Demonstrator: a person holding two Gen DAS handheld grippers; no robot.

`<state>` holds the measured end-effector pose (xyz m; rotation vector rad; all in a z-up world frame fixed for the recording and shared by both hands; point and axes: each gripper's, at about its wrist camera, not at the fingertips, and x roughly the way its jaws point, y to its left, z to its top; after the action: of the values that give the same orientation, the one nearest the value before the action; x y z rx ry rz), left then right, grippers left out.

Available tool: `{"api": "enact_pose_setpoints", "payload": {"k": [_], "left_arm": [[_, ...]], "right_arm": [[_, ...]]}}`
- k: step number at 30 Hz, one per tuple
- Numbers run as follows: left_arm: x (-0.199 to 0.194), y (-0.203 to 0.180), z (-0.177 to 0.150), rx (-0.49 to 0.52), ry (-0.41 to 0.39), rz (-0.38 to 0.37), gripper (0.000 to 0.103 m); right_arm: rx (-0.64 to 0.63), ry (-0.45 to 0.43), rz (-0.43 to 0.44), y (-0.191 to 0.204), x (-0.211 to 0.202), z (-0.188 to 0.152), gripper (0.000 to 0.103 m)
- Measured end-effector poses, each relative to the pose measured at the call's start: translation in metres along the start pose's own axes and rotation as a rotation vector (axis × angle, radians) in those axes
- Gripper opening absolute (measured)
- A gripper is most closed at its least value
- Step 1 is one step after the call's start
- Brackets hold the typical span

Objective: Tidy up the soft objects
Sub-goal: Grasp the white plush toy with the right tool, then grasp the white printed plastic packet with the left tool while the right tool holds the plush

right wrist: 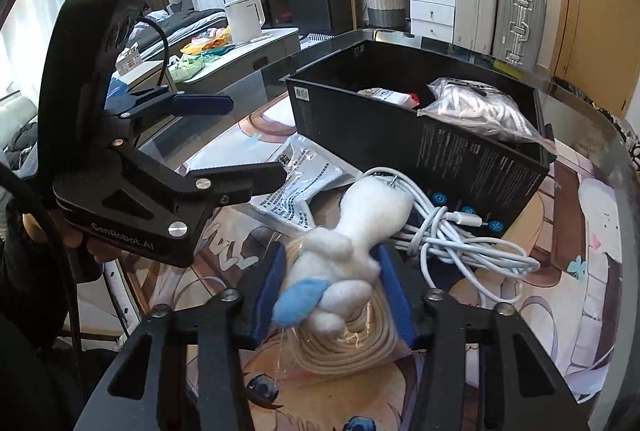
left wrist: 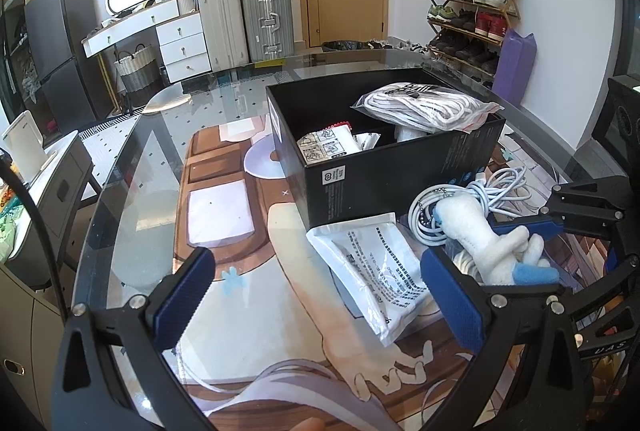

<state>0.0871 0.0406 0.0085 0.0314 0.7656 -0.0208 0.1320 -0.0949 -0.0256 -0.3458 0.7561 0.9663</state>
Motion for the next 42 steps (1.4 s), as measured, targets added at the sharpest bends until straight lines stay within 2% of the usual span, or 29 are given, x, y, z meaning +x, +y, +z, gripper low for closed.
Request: {"api": "enact_pose_setpoints", "payload": {"k": [10, 14, 19, 28, 35, 40, 42], "left_arm": [[0.001, 0.000, 0.000, -0.003, 0.002, -0.002, 0.103], [0.004, 0.000, -0.002, -0.004, 0.011, -0.005, 0.103], [0.011, -0.002, -0.004, -0.011, 0.037, -0.005, 0.103], [0.025, 0.007, -0.007, -0.111, 0.092, -0.057, 0.103], [0.030, 0.005, -0.009, -0.142, 0.126, -0.094, 0.102], [0.028, 0.005, -0.012, -0.139, 0.131, -0.104, 0.092], [0.027, 0.005, -0.012, -0.134, 0.126, -0.112, 0.083]], "right_arm": [[-0.090, -0.060, -0.045, 0.010, -0.021, 0.002, 0.039], [-0.106, -0.074, -0.057, 0.009, -0.028, 0.003, 0.035], [-0.105, -0.091, -0.068, 0.002, -0.037, 0.003, 0.035], [-0.105, -0.118, -0.070, -0.003, -0.049, 0.003, 0.034], [-0.114, -0.141, -0.065, 0.000, -0.057, 0.003, 0.034], [-0.126, -0.159, -0.063, 0.004, -0.062, 0.004, 0.033], [-0.130, -0.162, -0.063, 0.005, -0.063, 0.004, 0.033]]}}
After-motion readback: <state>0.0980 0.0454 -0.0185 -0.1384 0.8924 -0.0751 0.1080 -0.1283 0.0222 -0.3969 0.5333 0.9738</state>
